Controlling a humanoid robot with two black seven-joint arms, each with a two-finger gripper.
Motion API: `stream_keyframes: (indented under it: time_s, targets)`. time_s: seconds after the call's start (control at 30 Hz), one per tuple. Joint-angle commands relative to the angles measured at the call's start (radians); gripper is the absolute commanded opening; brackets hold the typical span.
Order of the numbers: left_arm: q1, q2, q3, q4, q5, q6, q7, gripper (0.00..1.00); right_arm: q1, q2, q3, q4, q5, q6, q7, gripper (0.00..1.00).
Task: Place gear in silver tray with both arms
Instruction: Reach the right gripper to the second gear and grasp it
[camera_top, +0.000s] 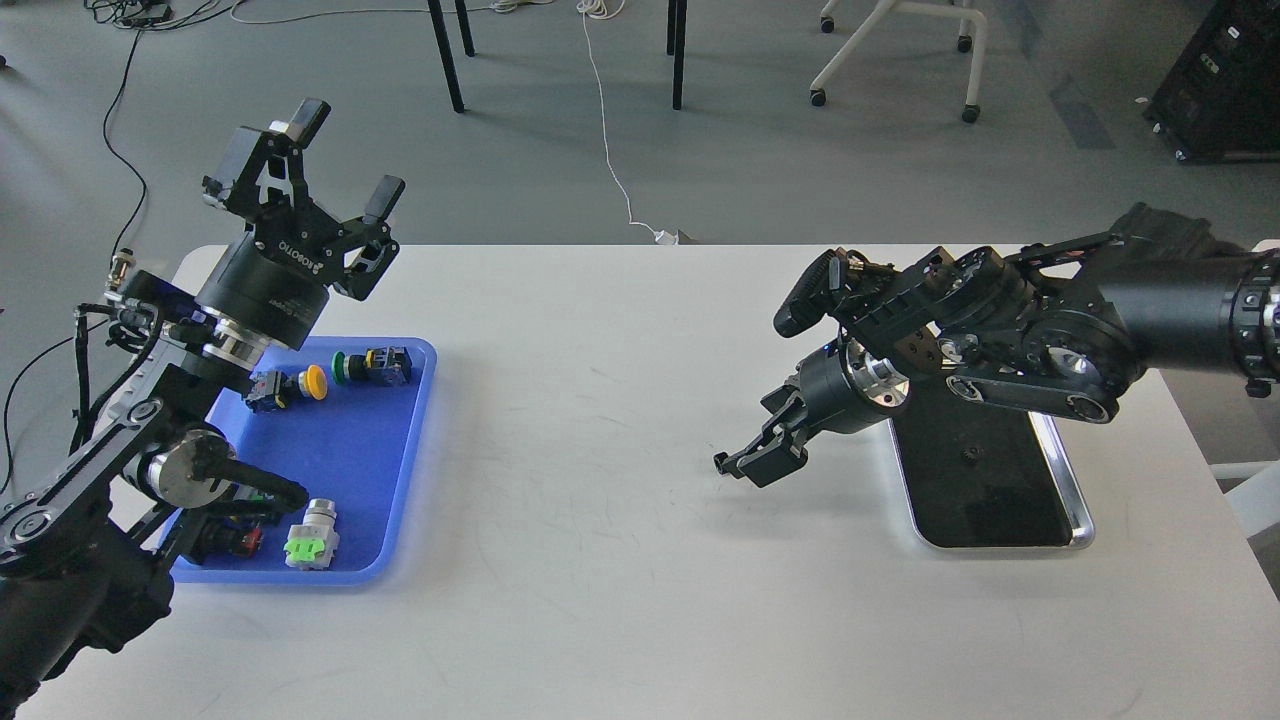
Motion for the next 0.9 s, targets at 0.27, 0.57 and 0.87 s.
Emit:
stream_keyframes:
  time_s: [0.27, 0.57, 0.87]
  targets:
    - [0.031, -0.003, 0.0, -0.025, 0.0, 0.004, 0.0, 0.98, -0.061, 0.098, -0.031, -0.087, 0.007, -0.036, 0.0, 0.77]
    - [0.04, -0.006, 0.0, -0.034, 0.002, 0.004, 0.0, 0.98, -0.095, 0.121, -0.031, -0.132, 0.01, -0.048, 0.0, 0.71]
    - [0.048, -0.008, -0.002, -0.037, 0.002, 0.004, 0.0, 0.98, -0.122, 0.131, -0.031, -0.152, 0.011, -0.071, 0.0, 0.64]
